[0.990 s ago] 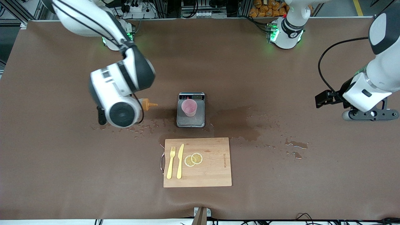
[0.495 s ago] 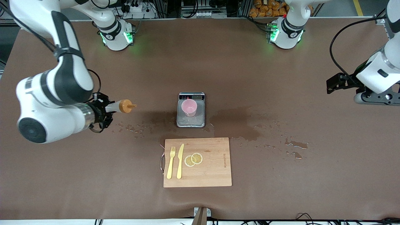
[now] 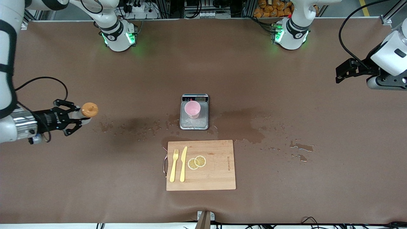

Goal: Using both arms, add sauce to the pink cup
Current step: 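Carry the sauce bottle back toward its spot with the right gripper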

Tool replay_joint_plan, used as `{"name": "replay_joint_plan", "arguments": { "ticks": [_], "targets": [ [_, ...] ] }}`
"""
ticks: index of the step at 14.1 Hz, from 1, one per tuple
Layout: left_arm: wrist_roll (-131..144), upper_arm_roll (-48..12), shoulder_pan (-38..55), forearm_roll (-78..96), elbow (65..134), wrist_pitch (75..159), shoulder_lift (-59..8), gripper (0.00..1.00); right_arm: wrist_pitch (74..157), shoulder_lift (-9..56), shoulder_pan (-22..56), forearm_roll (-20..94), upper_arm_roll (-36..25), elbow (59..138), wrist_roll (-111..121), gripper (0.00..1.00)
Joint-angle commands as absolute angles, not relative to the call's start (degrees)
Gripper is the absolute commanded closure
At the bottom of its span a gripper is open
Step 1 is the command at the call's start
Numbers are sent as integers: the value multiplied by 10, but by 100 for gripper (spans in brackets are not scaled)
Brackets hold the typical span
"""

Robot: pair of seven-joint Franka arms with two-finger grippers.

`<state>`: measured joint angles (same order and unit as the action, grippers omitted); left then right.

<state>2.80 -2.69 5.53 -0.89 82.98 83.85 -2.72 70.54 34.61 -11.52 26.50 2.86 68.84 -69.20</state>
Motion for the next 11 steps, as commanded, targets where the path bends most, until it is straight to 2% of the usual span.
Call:
{"name": "replay_joint_plan", "arguments": {
  "ticks": [1,3,4,11],
  "targets": [
    [26,-16,63,2,845,838,-13,0,700,373,-167,314,39,696,-614,62],
    [29,-15,64,11,845,838,-11,0,701,395,-197,330,39,706,-548,61],
    [30,-15,64,11,845,838,-11,0,702,406,-209,343,38,719,-521,58],
    [36,-15,54,21,842,825,-4,0,706,521,-284,417,38,723,-390,56]
  ]
}}
